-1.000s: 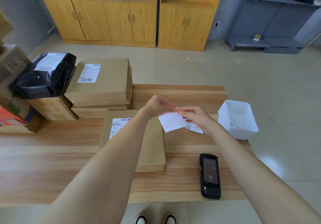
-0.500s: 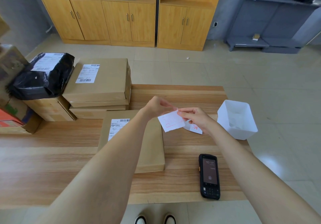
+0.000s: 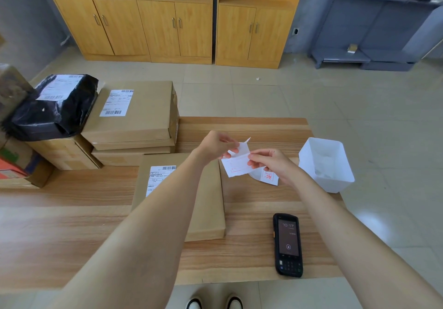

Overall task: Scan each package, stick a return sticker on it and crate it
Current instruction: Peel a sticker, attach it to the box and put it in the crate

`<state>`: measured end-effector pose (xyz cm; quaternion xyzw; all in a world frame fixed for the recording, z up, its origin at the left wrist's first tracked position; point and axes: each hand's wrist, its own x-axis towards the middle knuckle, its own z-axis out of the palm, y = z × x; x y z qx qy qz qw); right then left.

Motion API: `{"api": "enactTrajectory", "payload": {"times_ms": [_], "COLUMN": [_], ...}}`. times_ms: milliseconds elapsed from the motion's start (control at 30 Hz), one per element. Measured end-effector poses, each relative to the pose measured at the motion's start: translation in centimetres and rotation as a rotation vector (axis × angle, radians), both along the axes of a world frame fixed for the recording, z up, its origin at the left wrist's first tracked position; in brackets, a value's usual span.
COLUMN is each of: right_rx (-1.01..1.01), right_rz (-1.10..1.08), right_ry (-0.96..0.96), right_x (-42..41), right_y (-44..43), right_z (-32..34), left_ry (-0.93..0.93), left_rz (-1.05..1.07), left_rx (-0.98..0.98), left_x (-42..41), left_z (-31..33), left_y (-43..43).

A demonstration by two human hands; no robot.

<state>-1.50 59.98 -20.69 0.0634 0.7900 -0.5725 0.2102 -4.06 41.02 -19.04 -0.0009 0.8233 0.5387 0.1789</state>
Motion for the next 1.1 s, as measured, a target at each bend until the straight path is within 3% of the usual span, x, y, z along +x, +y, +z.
{"api": "enactTrajectory", "payload": {"times_ms": [1100], "right_rx": [0.023], "right_rz": [-0.149], "right_ry": [-0.070], "right_x": [-1.7], "right_y": [3.3], "right_z": [-2.3], "left_ry": [0.012], "left_rz": [0.184], "left_rx": [0.104], "left_x": [-2.9], "left_z": [-1.1], "left_y": [0.2]}}
